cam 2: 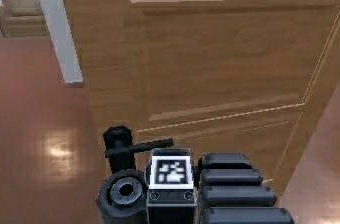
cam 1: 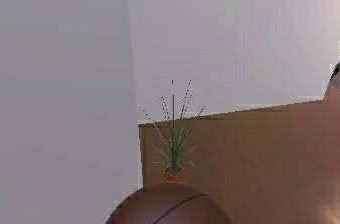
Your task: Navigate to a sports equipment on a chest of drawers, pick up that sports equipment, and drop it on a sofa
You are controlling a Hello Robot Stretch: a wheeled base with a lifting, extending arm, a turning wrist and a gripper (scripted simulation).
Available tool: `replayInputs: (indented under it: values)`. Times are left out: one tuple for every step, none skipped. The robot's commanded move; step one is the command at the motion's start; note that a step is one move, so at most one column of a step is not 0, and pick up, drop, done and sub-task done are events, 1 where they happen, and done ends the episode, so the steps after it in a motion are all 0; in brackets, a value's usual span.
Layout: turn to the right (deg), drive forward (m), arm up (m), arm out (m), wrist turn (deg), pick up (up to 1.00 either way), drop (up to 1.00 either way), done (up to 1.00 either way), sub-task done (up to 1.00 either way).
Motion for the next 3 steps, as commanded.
replayInputs:
  values:
    - [-18.0, 0.0, 0.0, 0.0, 0.0, 0.0, 0.0, 0.0, 0.0]
    - [0.0, 0.15, 0.0, 0.0, 0.0, 0.0, 0.0, 0.0, 0.0]
    - [42.0, 0.0, 0.0, 0.0, 0.0, 0.0, 0.0, 0.0, 0.0]
